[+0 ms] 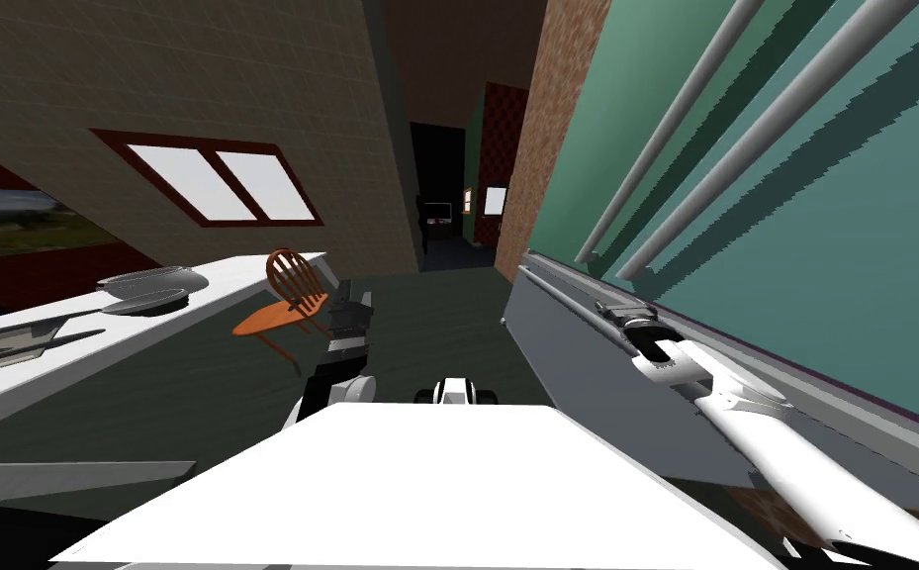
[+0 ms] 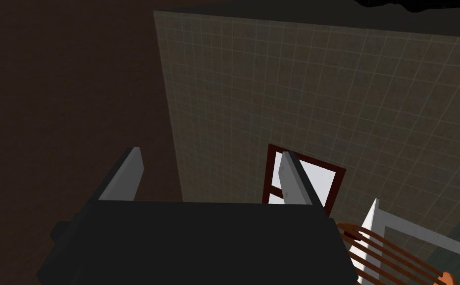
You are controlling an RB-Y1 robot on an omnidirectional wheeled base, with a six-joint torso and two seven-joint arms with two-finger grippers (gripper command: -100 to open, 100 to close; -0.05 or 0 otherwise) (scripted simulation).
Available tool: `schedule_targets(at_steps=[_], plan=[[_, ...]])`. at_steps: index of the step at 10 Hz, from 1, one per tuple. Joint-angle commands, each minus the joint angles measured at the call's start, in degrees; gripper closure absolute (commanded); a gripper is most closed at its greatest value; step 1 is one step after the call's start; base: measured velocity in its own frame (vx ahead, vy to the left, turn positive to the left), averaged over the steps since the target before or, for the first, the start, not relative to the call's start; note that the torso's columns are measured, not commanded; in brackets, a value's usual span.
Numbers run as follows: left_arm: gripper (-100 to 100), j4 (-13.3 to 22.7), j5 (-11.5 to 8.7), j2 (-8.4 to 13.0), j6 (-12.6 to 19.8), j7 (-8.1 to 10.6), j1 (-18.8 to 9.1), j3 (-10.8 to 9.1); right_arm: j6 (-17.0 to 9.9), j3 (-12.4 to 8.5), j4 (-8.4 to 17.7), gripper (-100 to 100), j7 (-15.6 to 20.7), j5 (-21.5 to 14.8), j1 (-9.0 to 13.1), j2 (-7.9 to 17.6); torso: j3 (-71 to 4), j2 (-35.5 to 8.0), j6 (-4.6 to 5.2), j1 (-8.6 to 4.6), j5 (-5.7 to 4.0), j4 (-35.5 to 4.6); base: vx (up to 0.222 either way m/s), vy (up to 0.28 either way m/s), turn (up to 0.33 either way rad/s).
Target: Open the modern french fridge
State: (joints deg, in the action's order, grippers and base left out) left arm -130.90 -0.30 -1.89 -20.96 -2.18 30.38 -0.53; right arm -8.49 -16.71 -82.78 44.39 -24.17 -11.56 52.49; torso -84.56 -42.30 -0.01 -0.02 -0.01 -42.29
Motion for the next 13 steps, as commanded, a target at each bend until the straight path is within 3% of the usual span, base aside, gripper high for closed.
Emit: schedule_targets(at_steps=[1, 4, 8, 10, 11, 13], plan=[[0, 0.0, 0.0, 0.0, 0.0, 0.00, 0.0, 0.00, -2.6, -0.8, 1.9, -100, 2.4, -1.2, 0.6, 2.9, 0.0, 0.0, -0.01, 0.09, 0.04, 0.0, 0.004, 0.057, 0.053], [0, 0.0, 0.0, 0.0, 0.0, 0.00, 0.0, 0.00, -5.3, -2.2, 5.8, -100, 5.9, -3.3, 2.0, 7.3, 0.0, 0.0, 0.00, 0.02, 0.01, 0.0, 0.011, 0.065, 0.104], [0, 0.0, 0.0, 0.0, 0.0, 0.00, 0.0, -0.01, -7.6, -3.4, 8.9, -100, 9.0, -5.2, 3.2, 11.2, 0.0, 0.0, -0.05, -0.02, 0.04, 0.0, 0.012, 0.053, 0.078], [0, 0.0, 0.0, 0.0, 0.0, 0.00, 0.0, -0.01, -7.7, -3.6, 7.7, -100, 8.6, -4.8, 2.2, 10.5, 0.0, 0.0, -0.05, 0.01, 0.04, 0.0, 0.000, 0.009, 0.005], [0, 0.0, 0.0, 0.0, 0.0, 0.00, 0.0, -0.01, -7.7, -3.5, 7.7, 100, 8.6, -4.8, 2.2, 10.5, 0.0, 0.0, -0.02, -0.01, 0.01, 0.0, -0.001, -0.003, -0.028], [0, 0.0, 0.0, 0.0, 0.0, 0.00, 0.0, -0.01, -4.8, -2.2, 5.1, 100, 8.2, -4.2, 2.0, 11.0, 0.0, 0.0, -0.43, 0.03, -0.15, 0.1, -0.212, -0.011, 0.040]])
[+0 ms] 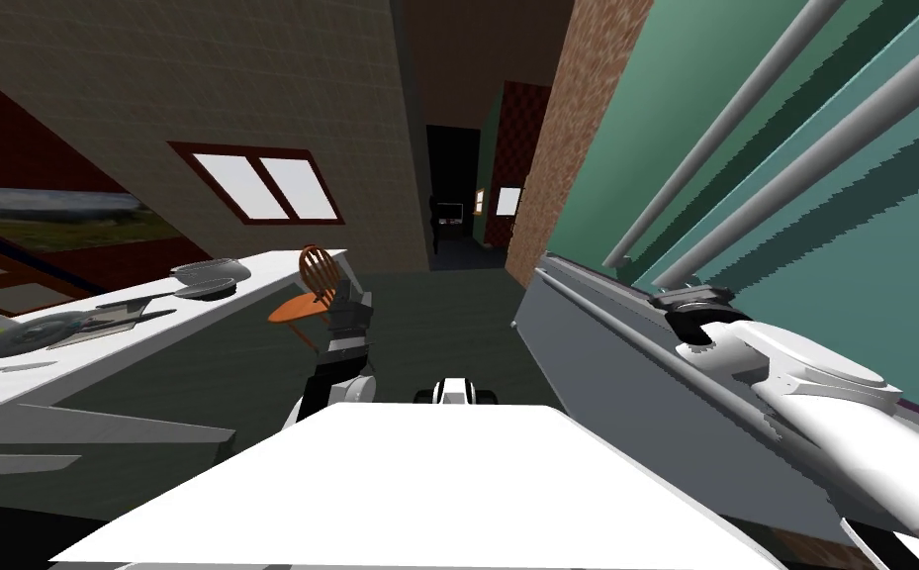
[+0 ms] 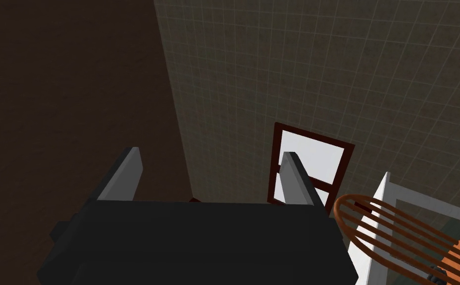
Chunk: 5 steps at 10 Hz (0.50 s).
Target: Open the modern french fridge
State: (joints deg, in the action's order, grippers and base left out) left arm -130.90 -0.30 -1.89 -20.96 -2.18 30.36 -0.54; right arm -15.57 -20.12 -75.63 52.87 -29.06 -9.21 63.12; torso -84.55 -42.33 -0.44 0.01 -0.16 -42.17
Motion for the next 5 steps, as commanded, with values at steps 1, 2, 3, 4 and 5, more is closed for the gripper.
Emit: schedule_targets(at_steps=[1, 2, 3, 4, 5], plan=[[0, 0.0, 0.0, 0.0, 0.0, 0.00, 0.0, 0.00, 3.2, 1.6, -2.9, 100, -0.4, 0.8, -0.4, 0.5, 0.1, -0.2, -0.02, 0.19, 0.09, -0.1, -0.297, 0.005, 0.095], [0, 0.0, 0.0, 0.0, 0.0, 0.00, 0.0, 0.01, 4.2, 2.1, -3.8, 100, -0.5, 1.0, -0.5, 0.6, 0.1, -0.1, 0.20, 0.34, 0.23, -0.1, -0.234, 0.038, 0.057], [0, 0.0, 0.0, 0.0, 0.0, 0.00, 0.0, 0.01, 5.2, 2.6, -4.7, 100, -0.6, 1.2, -0.5, 0.8, 0.0, 0.1, 0.32, 0.44, 0.36, -0.1, -0.201, 0.030, 0.029], [0, 0.0, 0.0, 0.0, 0.0, 0.00, 0.0, 0.01, 6.2, 3.1, -5.5, 100, -0.8, 1.4, -0.6, 0.9, -0.2, 0.3, 0.28, 0.30, 0.38, -0.1, -0.205, 0.043, 0.043], [0, 0.0, 0.0, 0.0, 0.0, 0.00, 0.0, 0.01, 7.2, 3.6, -6.4, 100, -0.9, 1.6, -0.6, 1.0, -0.1, 0.2, 0.26, 0.30, 0.36, -0.1, -0.199, 0.025, 0.008]])
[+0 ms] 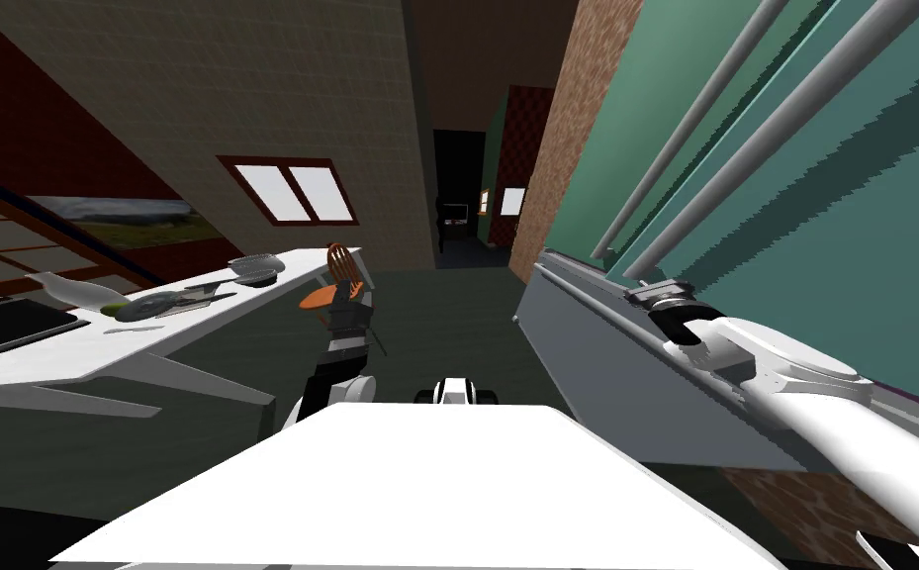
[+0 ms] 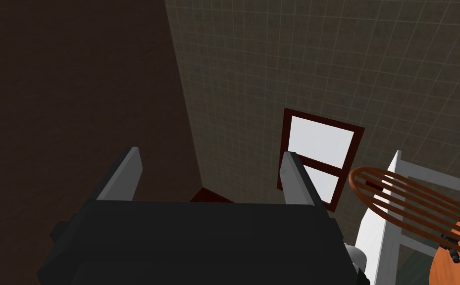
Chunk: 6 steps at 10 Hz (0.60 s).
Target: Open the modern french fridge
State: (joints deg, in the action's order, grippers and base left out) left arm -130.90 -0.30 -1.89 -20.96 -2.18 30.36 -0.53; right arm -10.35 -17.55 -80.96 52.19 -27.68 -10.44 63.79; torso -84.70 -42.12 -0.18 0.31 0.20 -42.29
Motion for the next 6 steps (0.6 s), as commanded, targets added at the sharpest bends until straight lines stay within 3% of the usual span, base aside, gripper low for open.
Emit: schedule_targets(at_steps=[1, 2, 3, 4, 6], plan=[[0, 0.0, 0.0, 0.0, 0.0, 0.00, 0.0, 0.00, 3.0, 1.5, -2.0, 100, -0.3, 0.5, 0.5, 0.5, 0.0, 0.0, -0.15, -0.08, 0.01, 0.0, -0.205, 0.010, 0.053], [0, 0.0, 0.0, 0.0, 0.0, 0.00, 0.0, 0.00, 4.0, 1.9, -2.9, 100, -0.4, 0.7, 0.5, 0.7, 0.0, 0.0, -0.23, -0.06, -0.03, 0.0, -0.229, 0.016, 0.080], [0, 0.0, 0.0, 0.0, 0.0, 0.00, 0.0, 0.00, 3.2, 1.8, -1.5, 100, -0.1, 0.1, 1.1, 0.0, 0.0, 0.0, -0.21, 0.03, -0.04, 0.0, -0.109, 0.006, 0.008], [0, 0.0, 0.0, 0.0, 0.0, 0.00, 0.0, 0.00, 4.2, 2.2, -2.7, -100, -0.1, 0.5, 0.4, 1.5, -0.1, 0.3, 0.00, -0.10, -0.08, 0.1, -0.033, -0.052, -0.018], [0, 0.0, 0.0, 0.0, 0.0, 0.00, 0.0, -0.02, 5.3, 2.8, -4.0, -100, -0.3, 1.2, -0.4, 3.7, -0.4, 0.6, -0.46, -0.49, -0.34, 0.3, -0.045, -0.103, 0.071]])
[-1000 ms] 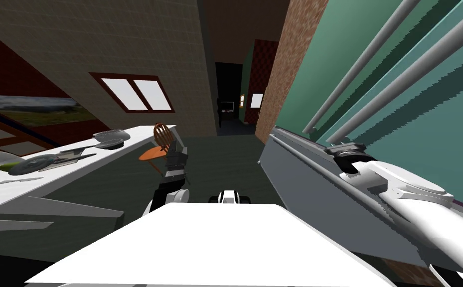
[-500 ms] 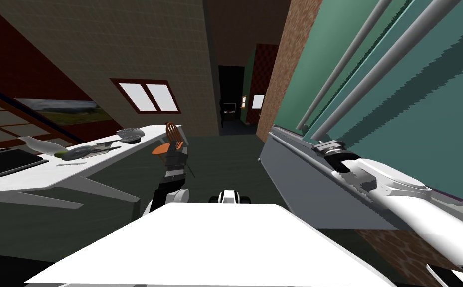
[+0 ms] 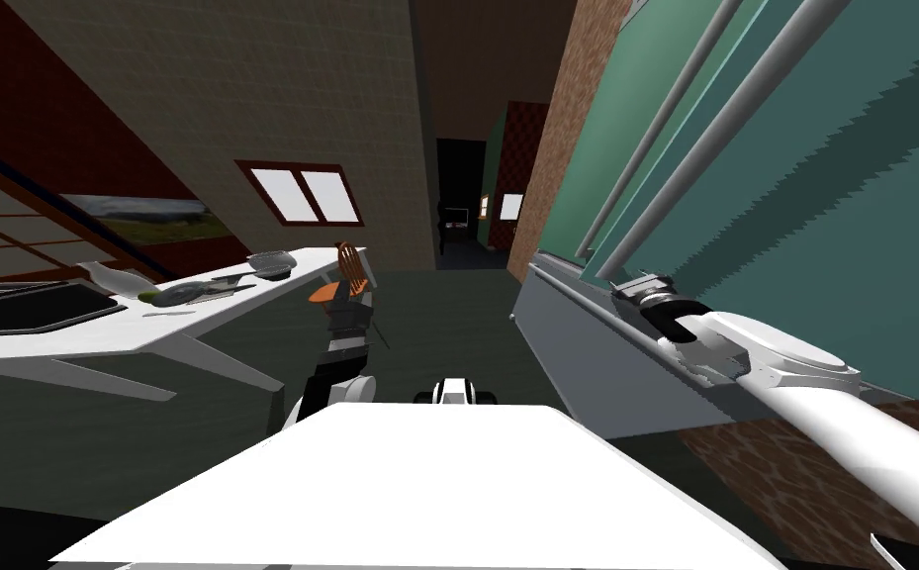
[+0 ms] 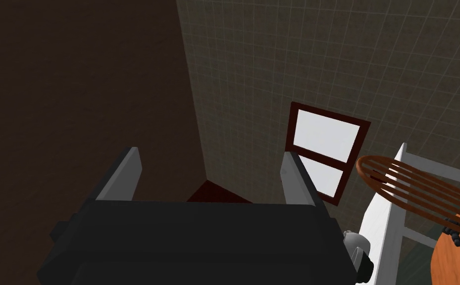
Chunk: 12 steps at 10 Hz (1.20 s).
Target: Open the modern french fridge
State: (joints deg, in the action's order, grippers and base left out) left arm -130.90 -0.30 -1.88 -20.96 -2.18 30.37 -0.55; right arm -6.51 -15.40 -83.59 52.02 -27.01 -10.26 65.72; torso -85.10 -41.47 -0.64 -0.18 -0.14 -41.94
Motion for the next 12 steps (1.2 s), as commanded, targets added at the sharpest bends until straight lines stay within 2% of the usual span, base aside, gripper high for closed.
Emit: schedule_targets(at_steps=[1, 6, 8, 9, 10, 12], plan=[[0, 0.0, 0.0, 0.0, 0.0, 0.00, 0.0, 0.00, 1.9, 1.0, -2.0, -100, -0.1, 0.8, -1.0, 2.7, 0.1, -0.2, 0.27, 0.05, 0.04, -0.1, -0.019, -0.094, 0.051], [0, 0.0, 0.0, 0.0, 0.0, 0.00, 0.0, 0.00, 4.3, 2.4, -5.0, -100, -0.5, 2.3, -2.8, 7.5, 0.6, -0.9, 0.59, 0.25, 0.15, -0.4, -0.007, -0.101, 0.050], [0, 0.0, 0.0, 0.0, 0.0, 0.00, 0.0, 0.01, 3.9, 2.3, -4.7, -100, -0.4, 2.1, -2.6, 7.1, 0.6, -0.9, 0.62, 0.46, 0.22, -0.4, -0.009, -0.025, 0.004], [0, 0.0, 0.0, 0.0, 0.0, 0.00, 0.0, 0.01, 3.9, 2.3, -4.7, 100, -0.4, 2.1, -2.6, 7.0, 0.5, -0.8, 0.62, 0.42, 0.22, -0.3, 0.001, -0.010, -0.011], [0, 0.0, 0.0, 0.0, 0.0, 0.00, 0.0, 0.01, 5.2, 2.5, -6.5, 100, -0.3, 2.3, -2.5, 7.1, 0.5, -0.7, 0.57, 0.34, 0.12, -0.2, -0.117, -0.044, 0.002], [0, 0.0, 0.0, 0.0, 0.0, 0.00, 0.0, 0.01, 6.6, 3.0, -8.4, 100, -0.2, 2.4, -2.5, 7.0, 0.7, -1.1, 0.43, 0.31, 0.05, -0.3, -0.176, -0.040, 0.063]])
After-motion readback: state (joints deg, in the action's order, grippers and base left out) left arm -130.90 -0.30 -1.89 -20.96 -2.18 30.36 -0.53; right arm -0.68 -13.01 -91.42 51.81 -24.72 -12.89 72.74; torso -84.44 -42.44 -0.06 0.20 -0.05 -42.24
